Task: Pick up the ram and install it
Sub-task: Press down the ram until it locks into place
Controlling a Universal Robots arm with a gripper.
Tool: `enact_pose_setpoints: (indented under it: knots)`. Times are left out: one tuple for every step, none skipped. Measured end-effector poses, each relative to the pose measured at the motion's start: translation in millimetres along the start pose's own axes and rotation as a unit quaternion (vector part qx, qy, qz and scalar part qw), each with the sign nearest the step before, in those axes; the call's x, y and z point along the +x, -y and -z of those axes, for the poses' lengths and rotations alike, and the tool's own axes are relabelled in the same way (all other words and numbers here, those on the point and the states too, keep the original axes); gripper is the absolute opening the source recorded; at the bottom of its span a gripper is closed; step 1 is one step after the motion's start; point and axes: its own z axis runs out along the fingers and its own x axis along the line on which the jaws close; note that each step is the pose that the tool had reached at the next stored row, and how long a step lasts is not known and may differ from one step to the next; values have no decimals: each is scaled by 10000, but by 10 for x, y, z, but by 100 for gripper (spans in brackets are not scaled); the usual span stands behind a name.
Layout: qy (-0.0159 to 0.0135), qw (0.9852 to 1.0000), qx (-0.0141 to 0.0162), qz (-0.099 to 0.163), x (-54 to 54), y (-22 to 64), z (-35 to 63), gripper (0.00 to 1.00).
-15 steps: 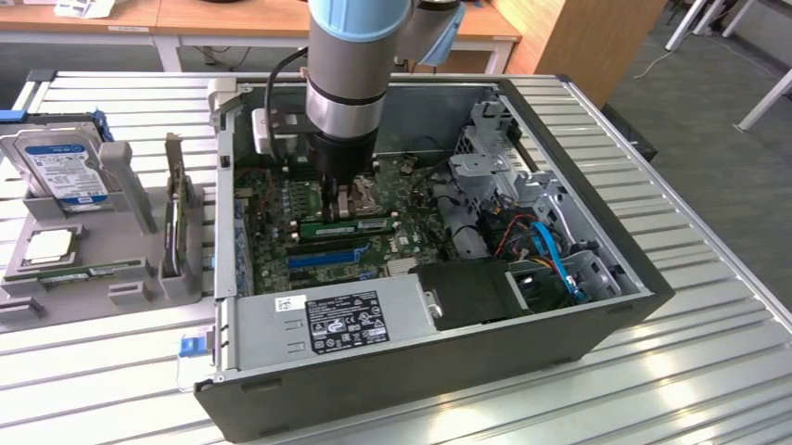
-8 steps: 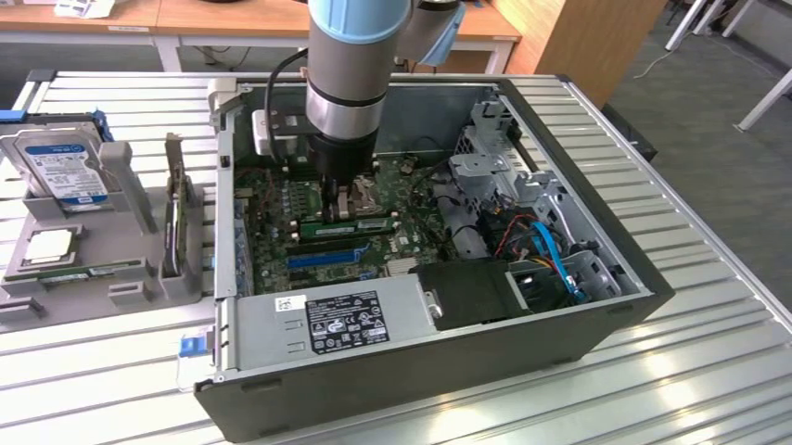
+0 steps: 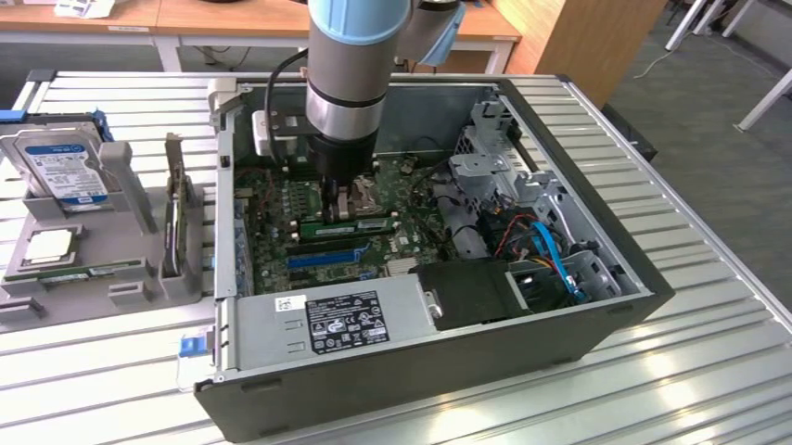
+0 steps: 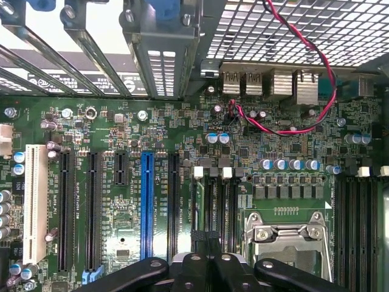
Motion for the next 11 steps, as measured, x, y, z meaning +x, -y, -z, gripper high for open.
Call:
enact_pose_setpoints:
  knots:
    - [0,10000,0,0,0,0,-2,10]
    - [1,10000,0,0,1,0,-5,10]
    - [0,10000,0,0,1,0,-7,10]
    - [-1,10000,0,0,1,0,-8,10]
    - [-1,10000,0,-1,1,0,-9,10]
    - [-1,10000,0,0,1,0,-9,10]
    - [0,10000,0,0,1,0,-10,10]
    - [0,10000,0,0,1,0,-10,10]
    - [1,10000,0,0,2,0,-11,10]
    - [3,10000,1,0,2,0,-15,10]
    - [4,10000,2,0,2,1,-21,10]
